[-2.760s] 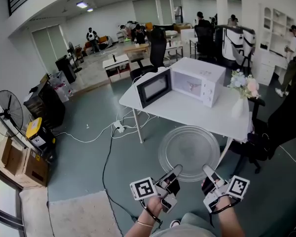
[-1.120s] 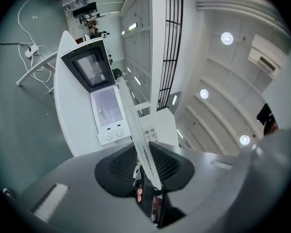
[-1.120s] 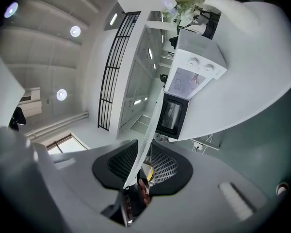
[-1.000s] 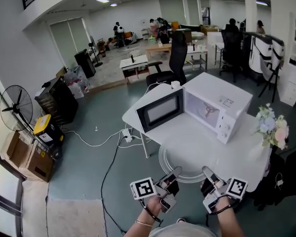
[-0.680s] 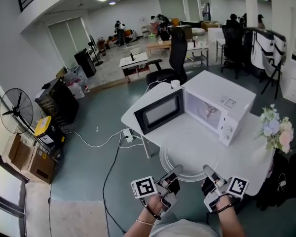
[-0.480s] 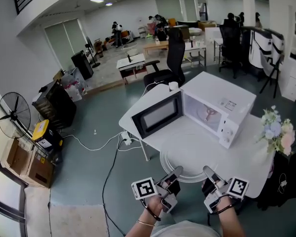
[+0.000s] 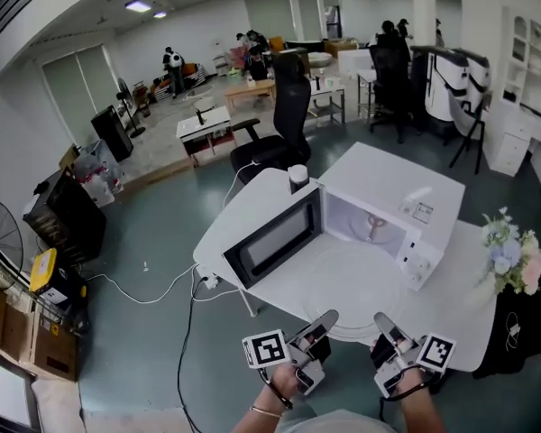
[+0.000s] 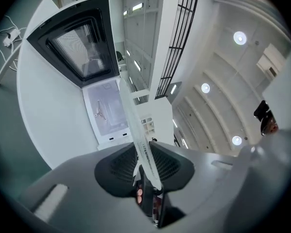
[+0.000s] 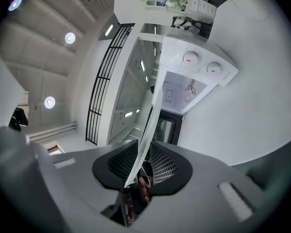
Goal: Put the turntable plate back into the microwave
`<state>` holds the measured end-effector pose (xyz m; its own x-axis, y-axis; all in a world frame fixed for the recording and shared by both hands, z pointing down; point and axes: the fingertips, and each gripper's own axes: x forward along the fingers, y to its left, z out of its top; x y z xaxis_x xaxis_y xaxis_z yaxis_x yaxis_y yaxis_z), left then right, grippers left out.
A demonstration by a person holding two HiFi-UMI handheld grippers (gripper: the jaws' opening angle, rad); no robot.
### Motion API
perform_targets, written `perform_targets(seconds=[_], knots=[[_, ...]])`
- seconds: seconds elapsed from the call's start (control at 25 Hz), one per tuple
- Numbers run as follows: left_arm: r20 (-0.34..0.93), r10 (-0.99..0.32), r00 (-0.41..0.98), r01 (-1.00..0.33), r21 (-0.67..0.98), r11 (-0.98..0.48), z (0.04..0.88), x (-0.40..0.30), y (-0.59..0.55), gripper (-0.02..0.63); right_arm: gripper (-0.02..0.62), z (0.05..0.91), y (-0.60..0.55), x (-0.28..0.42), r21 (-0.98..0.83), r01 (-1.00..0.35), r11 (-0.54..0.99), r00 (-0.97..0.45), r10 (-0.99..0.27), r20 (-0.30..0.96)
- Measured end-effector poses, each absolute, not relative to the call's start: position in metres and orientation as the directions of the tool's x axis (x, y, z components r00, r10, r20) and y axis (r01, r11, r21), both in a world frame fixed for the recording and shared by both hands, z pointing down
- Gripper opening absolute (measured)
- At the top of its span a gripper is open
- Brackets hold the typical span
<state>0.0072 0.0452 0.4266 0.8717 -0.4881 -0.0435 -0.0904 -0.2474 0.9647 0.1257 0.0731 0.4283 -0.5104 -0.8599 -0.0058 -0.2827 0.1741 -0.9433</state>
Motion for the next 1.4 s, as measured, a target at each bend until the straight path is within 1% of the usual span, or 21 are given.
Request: perform_targets(seconds=[0.08, 0.16, 0.32, 0.44, 0.52, 0.88, 1.08, 1.2, 1.4], knots=[[-0.056, -0.449, 0.892, -0.076, 0.96, -0.27, 0.422, 0.006, 0.028, 0.077, 0.086, 0.424, 0.061, 0.124, -0.943, -0.294, 0.158, -0.477, -0.879, 0.002], [-0.087, -0.398, 0.913, -0.056, 0.94, -0.336, 0.412, 0.005, 0.008, 0.077, 0.084, 0.421, 0.048, 0.12, -0.946, -0.292, 0.142, -0.442, -0.897, 0.002], [-0.07, -0.314, 0.947, -0.062, 0.918, -0.393, 0.402, -0.001, -0.023, 0.078, 0.084, 0.422, 0.028, 0.108, -0.953, -0.283, 0.108, -0.38, -0.925, 0.008], [-0.05, -0.276, 0.96, -0.058, 0.927, -0.372, 0.404, -0.004, -0.044, 0.078, 0.084, 0.422, 0.01, 0.104, -0.956, -0.275, 0.098, -0.335, -0.942, 0.0], [-0.034, -0.255, 0.966, -0.054, 0.943, -0.328, 0.407, -0.004, -0.054, 0.078, 0.084, 0.42, 0.0, 0.102, -0.956, -0.276, 0.097, -0.309, -0.951, -0.007], [-0.012, -0.088, 0.996, -0.025, 0.918, -0.396, 0.424, -0.008, -0.086, 0.084, 0.08, 0.435, -0.016, 0.088, -0.968, -0.247, 0.049, -0.16, -0.987, -0.009], [-0.025, -0.03, 0.999, 0.009, 0.901, -0.433, 0.428, 0.0, -0.087, 0.084, 0.067, 0.439, -0.011, 0.091, -0.984, -0.167, 0.059, -0.1, -0.994, -0.042], [-0.031, -0.02, 0.999, 0.02, 0.915, -0.404, 0.432, 0.006, -0.088, 0.084, 0.06, 0.438, -0.011, 0.097, -0.991, -0.106, 0.083, -0.058, -0.995, -0.077], [-0.041, -0.008, 0.999, 0.034, 0.91, -0.414, 0.435, 0.014, -0.089, 0.086, 0.057, 0.445, -0.01, 0.105, -0.994, -0.094, 0.056, -0.03, -0.998, -0.053]])
